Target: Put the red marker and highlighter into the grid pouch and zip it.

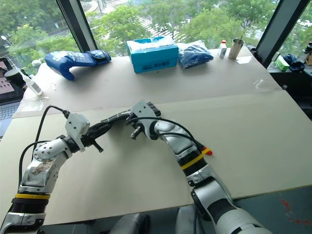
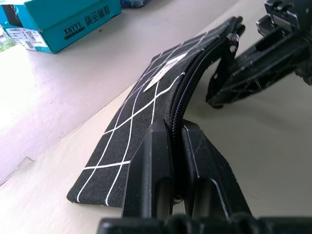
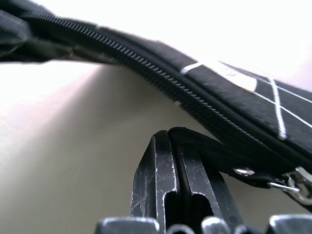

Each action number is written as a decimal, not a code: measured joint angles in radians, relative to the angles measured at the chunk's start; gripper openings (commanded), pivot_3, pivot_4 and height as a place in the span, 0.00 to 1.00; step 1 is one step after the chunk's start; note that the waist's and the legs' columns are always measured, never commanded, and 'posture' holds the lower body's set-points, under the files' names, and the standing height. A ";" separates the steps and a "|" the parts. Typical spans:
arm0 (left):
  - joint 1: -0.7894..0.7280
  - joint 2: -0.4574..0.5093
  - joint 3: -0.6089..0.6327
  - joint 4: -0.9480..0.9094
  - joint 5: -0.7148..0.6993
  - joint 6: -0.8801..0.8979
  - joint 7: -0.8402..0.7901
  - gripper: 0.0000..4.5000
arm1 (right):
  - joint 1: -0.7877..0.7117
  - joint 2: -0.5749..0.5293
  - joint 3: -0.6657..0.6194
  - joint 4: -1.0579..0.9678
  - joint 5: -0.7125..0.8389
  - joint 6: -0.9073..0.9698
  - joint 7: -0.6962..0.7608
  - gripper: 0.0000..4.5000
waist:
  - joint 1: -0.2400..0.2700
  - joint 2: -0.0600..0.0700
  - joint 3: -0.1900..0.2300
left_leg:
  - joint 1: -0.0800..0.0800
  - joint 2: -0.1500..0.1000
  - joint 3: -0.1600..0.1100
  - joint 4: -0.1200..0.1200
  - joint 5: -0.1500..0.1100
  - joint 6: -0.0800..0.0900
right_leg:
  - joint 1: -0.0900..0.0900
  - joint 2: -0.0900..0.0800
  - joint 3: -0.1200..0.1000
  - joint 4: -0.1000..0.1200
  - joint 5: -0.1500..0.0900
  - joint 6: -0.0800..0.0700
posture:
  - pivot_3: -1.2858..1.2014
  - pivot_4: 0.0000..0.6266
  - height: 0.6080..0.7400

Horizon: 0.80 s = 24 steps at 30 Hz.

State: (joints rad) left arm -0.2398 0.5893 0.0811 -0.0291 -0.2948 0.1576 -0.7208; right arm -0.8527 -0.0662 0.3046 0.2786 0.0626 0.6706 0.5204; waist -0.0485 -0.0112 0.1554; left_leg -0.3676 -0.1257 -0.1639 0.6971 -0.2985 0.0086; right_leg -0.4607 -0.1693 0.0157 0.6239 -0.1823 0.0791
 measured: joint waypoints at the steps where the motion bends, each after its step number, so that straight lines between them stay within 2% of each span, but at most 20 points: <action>1: 0.000 0.000 0.000 0.000 0.001 0.000 -0.002 0.00 | -0.017 0.003 -0.021 0.004 0.002 0.000 -0.001 0.01 | 0.000 0.000 0.000 | 0.000 0.001 0.000 0.000 0.000 0.000 | 0.000 0.001 0.000 0.000 0.000 0.000 | 0.52 0.24 1.00; 5: -0.001 0.000 0.000 0.003 0.003 0.000 -0.009 0.00 | -0.038 0.045 -0.063 -0.008 0.052 0.062 0.021 0.01 | -0.010 0.000 0.000 | 0.000 0.003 0.000 -0.001 0.000 -0.001 | -0.001 0.002 0.000 0.000 0.001 -0.001 | 0.52 0.24 1.00; 9: -0.021 0.000 -0.002 0.023 0.008 0.000 -0.018 0.00 | -0.031 0.084 0.006 -0.074 0.105 0.164 0.092 0.01 | -0.019 0.000 0.000 | 0.000 0.002 0.000 -0.001 0.000 -0.001 | -0.002 0.002 0.000 0.001 0.001 -0.001 | 0.52 0.24 1.00; 18: -0.035 -0.001 -0.002 0.033 0.017 0.000 -0.025 0.00 | -0.046 0.109 0.062 -0.026 0.086 0.168 0.104 0.01 | -0.020 0.000 0.000 | 0.000 0.002 0.000 0.000 0.000 -0.001 | -0.002 0.002 0.000 0.001 0.001 -0.001 | 0.52 0.24 1.00; 19: -0.035 -0.003 -0.002 0.033 0.017 0.000 -0.024 0.00 | -0.047 0.104 0.062 -0.026 0.086 0.163 0.110 0.14 | -0.020 0.000 0.000 | 0.000 0.002 0.000 0.000 0.000 -0.001 | -0.002 0.002 0.000 0.001 0.001 -0.001 | 0.52 0.24 1.00; 21: -0.032 -0.006 -0.002 0.032 0.017 0.000 -0.024 0.00 | -0.047 0.083 0.063 -0.027 0.086 0.133 0.133 0.23 | -0.020 0.000 0.000 | 0.000 0.002 0.000 0.000 0.000 -0.002 | -0.002 0.002 0.000 0.001 0.001 -0.001 | 0.52 0.24 1.00; 24: -0.019 -0.006 -0.001 0.024 0.017 0.000 -0.024 0.00 | -0.046 0.039 0.052 -0.044 0.091 0.122 0.162 0.47 | -0.020 0.000 0.000 | 0.000 0.002 0.000 0.000 0.000 -0.002 | -0.002 0.002 0.000 0.001 0.001 -0.001 | 0.52 0.24 1.00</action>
State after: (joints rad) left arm -0.2590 0.5836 0.0798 -0.0047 -0.2779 0.1574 -0.7451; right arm -0.8990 -0.0276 0.3569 0.2346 0.1540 0.7923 0.6821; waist -0.0688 -0.0110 0.1553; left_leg -0.3675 -0.1238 -0.1640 0.6967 -0.2987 0.0071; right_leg -0.4627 -0.1671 0.0161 0.6250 -0.1814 0.0777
